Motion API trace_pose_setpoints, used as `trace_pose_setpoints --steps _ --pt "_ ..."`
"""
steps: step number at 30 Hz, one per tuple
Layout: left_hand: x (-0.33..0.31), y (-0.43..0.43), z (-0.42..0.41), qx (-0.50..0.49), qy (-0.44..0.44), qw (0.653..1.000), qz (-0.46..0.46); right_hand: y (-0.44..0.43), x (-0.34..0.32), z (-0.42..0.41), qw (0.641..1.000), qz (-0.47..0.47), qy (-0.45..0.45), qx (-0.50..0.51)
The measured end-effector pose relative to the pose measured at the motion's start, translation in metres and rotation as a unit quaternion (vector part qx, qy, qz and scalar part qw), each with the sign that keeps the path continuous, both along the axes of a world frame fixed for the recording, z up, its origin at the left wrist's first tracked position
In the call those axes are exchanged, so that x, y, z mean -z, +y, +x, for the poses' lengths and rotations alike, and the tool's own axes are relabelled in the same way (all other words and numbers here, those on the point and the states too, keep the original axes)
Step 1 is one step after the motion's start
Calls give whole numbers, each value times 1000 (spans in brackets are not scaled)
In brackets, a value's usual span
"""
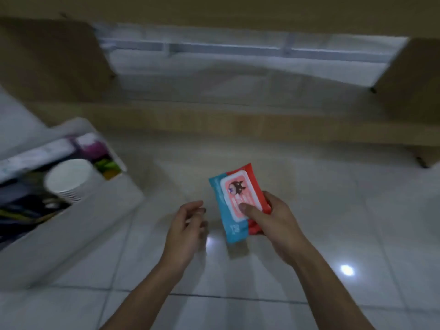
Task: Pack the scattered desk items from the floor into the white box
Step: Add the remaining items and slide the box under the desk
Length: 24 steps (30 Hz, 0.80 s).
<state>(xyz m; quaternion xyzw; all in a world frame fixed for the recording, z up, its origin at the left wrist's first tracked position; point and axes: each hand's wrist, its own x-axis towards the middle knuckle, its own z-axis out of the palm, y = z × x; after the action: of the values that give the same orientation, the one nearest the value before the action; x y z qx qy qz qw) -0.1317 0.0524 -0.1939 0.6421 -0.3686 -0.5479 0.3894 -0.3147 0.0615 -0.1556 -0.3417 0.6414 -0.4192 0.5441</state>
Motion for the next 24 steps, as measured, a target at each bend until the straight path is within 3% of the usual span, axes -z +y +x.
trace_pose_setpoints --steps 5,13,19,22,24 --pt "-30 6 92 -104 -26 992 -73 -46 -74 97 977 -101 41 -182" --pt "-61 15 180 -149 -41 984 -92 -141 -118 268 942 -204 80 -254" --pt "-64 25 202 -104 -47 991 -71 -190 -132 309 856 -301 194 -372" --pt "-60 24 204 -80 -41 994 -64 -210 -127 327 821 -253 230 -457" --pt "-57 23 206 -72 -37 995 -61 -219 -120 338 778 -183 282 -530"
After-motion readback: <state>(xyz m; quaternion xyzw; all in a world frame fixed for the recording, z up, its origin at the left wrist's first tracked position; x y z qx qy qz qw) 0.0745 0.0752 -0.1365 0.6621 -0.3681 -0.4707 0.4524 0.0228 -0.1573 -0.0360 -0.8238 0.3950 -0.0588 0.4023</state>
